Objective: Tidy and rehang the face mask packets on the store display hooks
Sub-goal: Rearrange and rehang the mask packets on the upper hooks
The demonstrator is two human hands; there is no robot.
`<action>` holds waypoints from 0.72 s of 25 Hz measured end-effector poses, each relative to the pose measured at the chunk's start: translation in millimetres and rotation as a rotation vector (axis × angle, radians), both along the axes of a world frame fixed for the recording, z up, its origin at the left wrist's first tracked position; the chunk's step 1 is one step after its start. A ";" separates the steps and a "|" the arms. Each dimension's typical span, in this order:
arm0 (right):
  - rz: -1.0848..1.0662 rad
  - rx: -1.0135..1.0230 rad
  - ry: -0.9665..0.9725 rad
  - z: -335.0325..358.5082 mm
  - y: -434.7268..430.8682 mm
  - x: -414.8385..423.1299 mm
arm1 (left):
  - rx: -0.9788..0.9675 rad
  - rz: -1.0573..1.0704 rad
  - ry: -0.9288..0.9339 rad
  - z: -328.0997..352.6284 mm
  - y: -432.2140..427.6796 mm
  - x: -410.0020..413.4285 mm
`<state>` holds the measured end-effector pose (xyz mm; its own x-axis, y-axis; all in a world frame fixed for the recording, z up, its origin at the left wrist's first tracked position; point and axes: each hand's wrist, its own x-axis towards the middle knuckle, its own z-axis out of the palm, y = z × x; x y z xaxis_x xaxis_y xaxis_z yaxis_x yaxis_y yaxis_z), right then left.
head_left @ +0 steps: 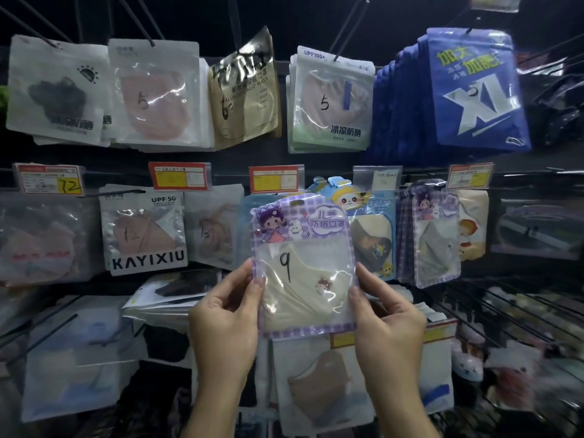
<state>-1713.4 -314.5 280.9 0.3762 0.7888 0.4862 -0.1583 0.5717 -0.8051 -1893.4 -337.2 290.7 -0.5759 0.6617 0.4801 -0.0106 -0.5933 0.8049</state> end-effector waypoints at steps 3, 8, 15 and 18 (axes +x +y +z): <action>-0.051 -0.046 -0.008 -11.6 7.3 31.3 | -0.037 -0.053 0.138 -6.3 5.4 27.8; -0.117 -0.030 0.015 -12.7 15.7 90.8 | -0.035 -0.010 0.266 -7.1 21.5 89.8; -0.168 -0.007 0.029 -5.5 42.0 173.6 | -0.013 -0.015 0.318 2.1 52.1 173.9; -0.175 -0.034 0.053 -3.6 56.2 198.4 | -0.014 -0.005 0.342 7.4 65.6 198.9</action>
<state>-1515.0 -258.4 277.4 0.5336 0.7245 0.4363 -0.1010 0.5667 -0.8177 -1694.5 -271.6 298.2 -0.3801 0.6718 0.6358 0.2588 -0.5827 0.7704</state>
